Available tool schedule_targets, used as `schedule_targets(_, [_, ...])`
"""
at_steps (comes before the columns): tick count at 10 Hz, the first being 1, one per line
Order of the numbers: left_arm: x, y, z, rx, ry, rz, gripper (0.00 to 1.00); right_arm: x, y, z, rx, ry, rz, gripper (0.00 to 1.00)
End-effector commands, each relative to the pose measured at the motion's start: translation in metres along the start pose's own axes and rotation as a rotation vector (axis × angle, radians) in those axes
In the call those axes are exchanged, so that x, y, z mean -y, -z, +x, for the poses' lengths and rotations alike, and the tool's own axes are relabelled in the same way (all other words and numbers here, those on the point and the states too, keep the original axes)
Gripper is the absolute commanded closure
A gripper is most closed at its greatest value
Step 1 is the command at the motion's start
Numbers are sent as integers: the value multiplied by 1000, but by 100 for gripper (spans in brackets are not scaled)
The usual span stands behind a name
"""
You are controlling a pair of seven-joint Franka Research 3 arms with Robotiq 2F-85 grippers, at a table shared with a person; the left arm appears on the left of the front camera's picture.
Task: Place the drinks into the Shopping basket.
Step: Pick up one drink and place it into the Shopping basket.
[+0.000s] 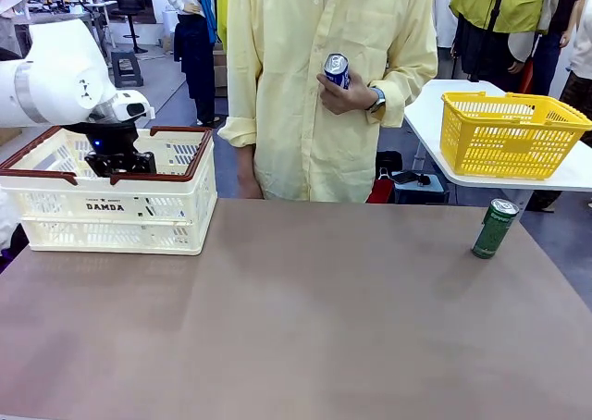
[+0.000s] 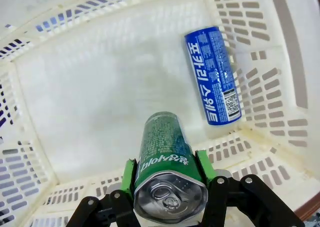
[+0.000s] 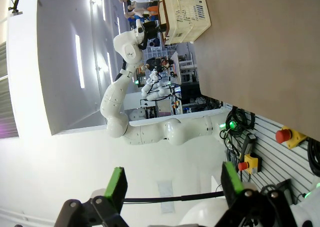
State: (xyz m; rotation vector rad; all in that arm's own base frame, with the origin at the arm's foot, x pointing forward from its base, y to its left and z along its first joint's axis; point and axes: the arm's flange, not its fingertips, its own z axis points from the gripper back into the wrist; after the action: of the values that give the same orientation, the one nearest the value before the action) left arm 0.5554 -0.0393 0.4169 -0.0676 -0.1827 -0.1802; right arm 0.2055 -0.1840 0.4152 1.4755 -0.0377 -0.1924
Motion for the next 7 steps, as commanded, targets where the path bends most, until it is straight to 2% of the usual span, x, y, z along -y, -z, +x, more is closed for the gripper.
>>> schedule_targets(1, [-1, -3, 0, 5, 24, 25, 100, -2, -1, 0, -2, -7, 2, 0])
schedule_targets(2, [0, -2, 2, 8, 33, 9, 79, -2, -1, 0, -2, -7, 2, 0])
schedule_targets(3, [0, -4, 2, 7, 32, 6, 21, -2, -1, 0, -2, -7, 2, 0])
schedule_targets(4, [-1, -8, 3, 23, 32, 2, 0, -2, -1, 0, -2, -7, 2, 0])
schedule_targets(7, [-13, -33, 6, 79, 14, -22, 0, -2, -1, 0, -2, -7, 2, 0])
